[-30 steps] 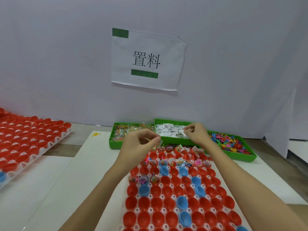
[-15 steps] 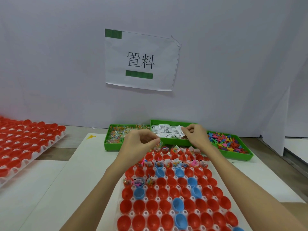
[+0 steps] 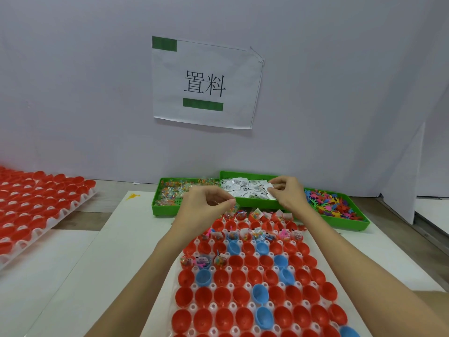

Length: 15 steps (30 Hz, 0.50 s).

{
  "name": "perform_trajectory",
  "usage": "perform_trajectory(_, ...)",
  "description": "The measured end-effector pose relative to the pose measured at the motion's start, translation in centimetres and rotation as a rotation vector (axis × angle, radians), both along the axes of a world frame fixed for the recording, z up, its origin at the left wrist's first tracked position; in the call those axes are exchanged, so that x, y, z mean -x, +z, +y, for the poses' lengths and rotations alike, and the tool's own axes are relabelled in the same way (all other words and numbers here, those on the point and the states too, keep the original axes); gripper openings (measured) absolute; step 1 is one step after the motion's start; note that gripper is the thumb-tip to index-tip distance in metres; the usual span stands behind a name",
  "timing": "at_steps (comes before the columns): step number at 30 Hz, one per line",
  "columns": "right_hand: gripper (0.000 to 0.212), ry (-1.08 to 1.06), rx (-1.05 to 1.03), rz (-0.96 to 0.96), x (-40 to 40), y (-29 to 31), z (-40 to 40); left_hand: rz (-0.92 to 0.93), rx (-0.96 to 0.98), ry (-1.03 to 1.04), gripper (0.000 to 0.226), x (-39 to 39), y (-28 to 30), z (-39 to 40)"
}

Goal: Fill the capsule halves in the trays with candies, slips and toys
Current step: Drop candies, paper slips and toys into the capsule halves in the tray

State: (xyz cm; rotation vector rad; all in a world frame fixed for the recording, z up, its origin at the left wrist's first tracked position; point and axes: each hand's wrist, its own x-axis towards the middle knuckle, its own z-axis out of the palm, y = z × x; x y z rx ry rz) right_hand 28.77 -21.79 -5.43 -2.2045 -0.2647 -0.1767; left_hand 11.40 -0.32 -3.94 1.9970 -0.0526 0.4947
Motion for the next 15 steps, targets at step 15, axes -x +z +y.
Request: perform_trajectory(15, 0.043, -0.123, -0.070, -0.094, 1.7, 1.2, 0.1, -0.017, 0.014, 0.036, 0.004, 0.2, 0.3, -0.4)
